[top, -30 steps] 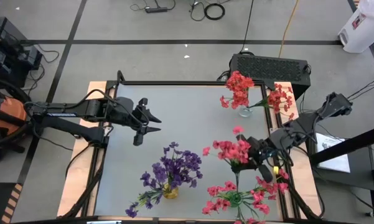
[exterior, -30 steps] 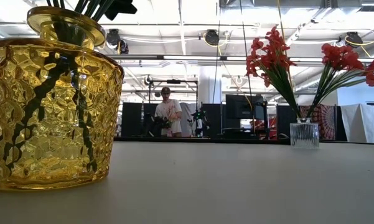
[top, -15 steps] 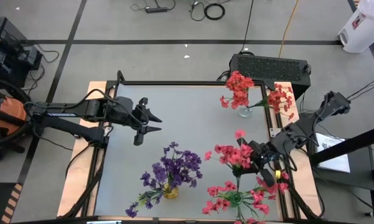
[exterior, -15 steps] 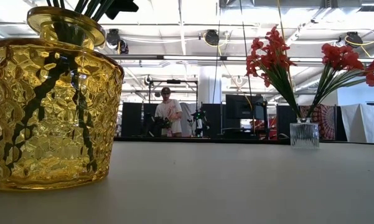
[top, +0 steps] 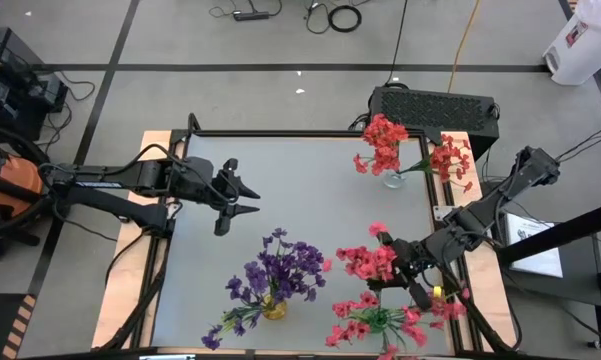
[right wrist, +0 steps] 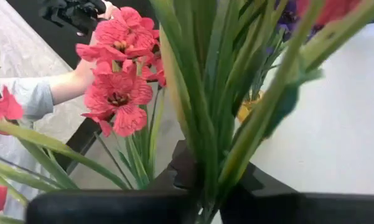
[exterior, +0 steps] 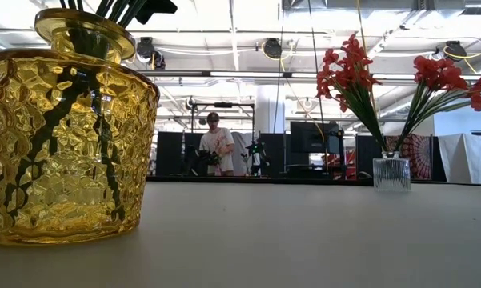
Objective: Sort flowers into vase by color
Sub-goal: Put the pink flower into the green transparent vase, then return to Home Position
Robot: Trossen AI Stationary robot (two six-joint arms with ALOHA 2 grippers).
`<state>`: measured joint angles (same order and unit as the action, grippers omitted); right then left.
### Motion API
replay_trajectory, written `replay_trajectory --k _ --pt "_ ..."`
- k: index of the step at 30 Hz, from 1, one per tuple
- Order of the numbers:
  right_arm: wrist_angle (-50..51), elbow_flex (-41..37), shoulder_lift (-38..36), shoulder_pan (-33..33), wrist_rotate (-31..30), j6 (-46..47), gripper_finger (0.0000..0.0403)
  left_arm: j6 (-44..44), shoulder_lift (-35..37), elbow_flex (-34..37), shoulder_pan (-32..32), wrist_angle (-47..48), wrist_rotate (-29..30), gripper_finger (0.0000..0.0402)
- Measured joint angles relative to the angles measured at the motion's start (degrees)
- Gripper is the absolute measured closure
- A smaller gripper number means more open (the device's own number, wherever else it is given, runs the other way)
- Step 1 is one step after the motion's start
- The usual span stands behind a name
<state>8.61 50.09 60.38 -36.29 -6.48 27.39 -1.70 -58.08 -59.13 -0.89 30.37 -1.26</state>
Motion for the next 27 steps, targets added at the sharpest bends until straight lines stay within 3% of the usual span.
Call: replay_trajectory --k 15,20,27 --pt "4.23 0.00 -3.16 0.02 0.38 1.56 0.0208 1.40 0.00 -0.02 0.00 0.02 0.00 0.0249" --pt "6.71 0.00 -5.54 0.02 0.37 3.72 0.0179 1.42 0.00 -0.02 0.00 0.02 0.00 0.0249" --pt "10.16 0.00 -7.69 0.02 0.31 6.03 0.0173 1.44 -0.01 -0.02 0.00 0.02 0.00 0.0249"
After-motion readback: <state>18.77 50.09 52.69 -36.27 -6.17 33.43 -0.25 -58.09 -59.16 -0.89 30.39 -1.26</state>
